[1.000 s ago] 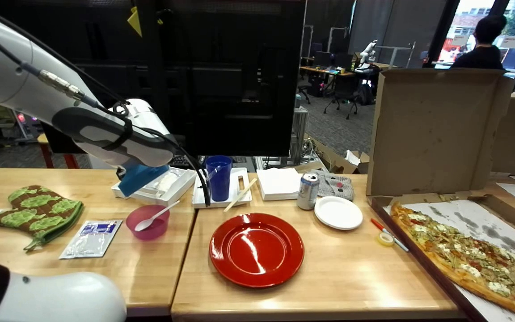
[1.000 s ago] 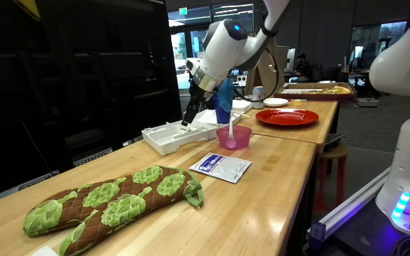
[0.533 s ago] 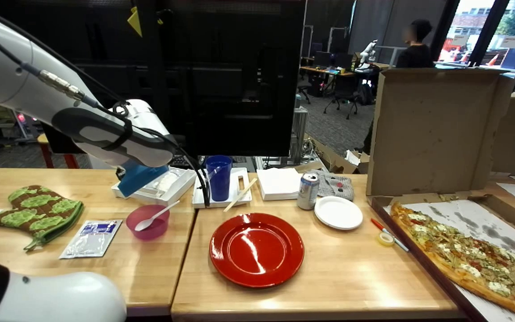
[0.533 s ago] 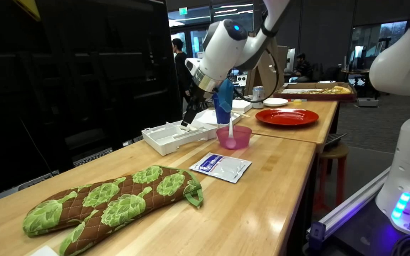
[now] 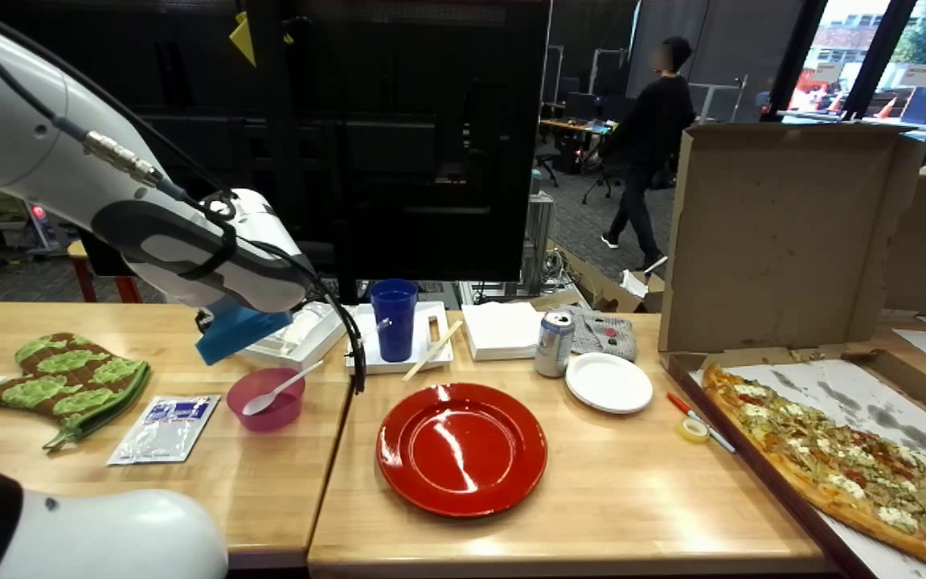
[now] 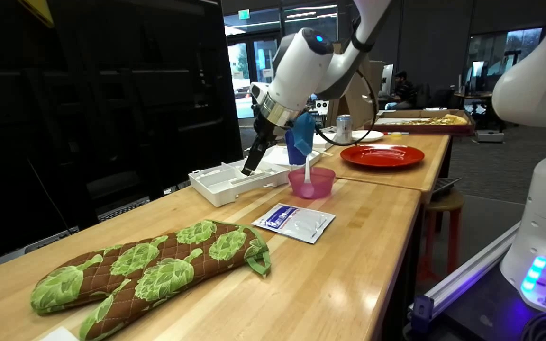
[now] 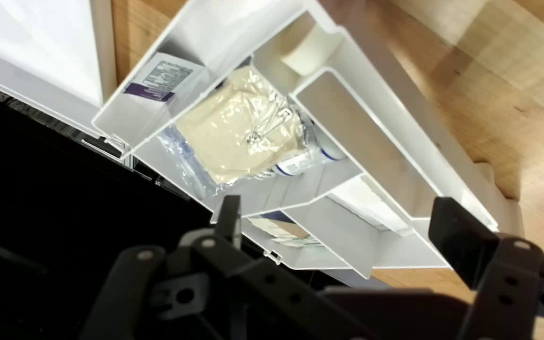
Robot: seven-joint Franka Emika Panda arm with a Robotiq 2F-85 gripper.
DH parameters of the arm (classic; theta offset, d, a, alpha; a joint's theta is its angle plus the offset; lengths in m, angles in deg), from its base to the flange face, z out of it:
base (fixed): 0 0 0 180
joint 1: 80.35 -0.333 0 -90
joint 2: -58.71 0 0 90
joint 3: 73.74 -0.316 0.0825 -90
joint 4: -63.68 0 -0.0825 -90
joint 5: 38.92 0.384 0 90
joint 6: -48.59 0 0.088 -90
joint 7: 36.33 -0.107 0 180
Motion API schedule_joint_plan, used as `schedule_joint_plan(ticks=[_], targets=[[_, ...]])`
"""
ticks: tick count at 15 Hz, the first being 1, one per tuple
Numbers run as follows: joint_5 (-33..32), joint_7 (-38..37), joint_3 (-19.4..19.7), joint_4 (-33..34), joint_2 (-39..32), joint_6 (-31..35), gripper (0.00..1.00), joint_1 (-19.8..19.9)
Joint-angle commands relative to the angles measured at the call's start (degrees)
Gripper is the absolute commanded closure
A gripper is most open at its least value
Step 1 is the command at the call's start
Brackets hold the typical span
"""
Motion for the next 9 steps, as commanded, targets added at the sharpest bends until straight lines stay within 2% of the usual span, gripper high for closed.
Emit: schedule_joint_plan(ticks=[1, 4, 9], targets=[[-1.9, -2.78, 0.37, -1.12, -4.05, 0.0, 0.0, -0.03], [-2.71, -4.99, 1.49, -0.91, -5.1, -0.01, 0.0, -0.51], [-8.07, -11.81, -2.92, -1.85, -7.56, -0.01, 0.0, 4.02]])
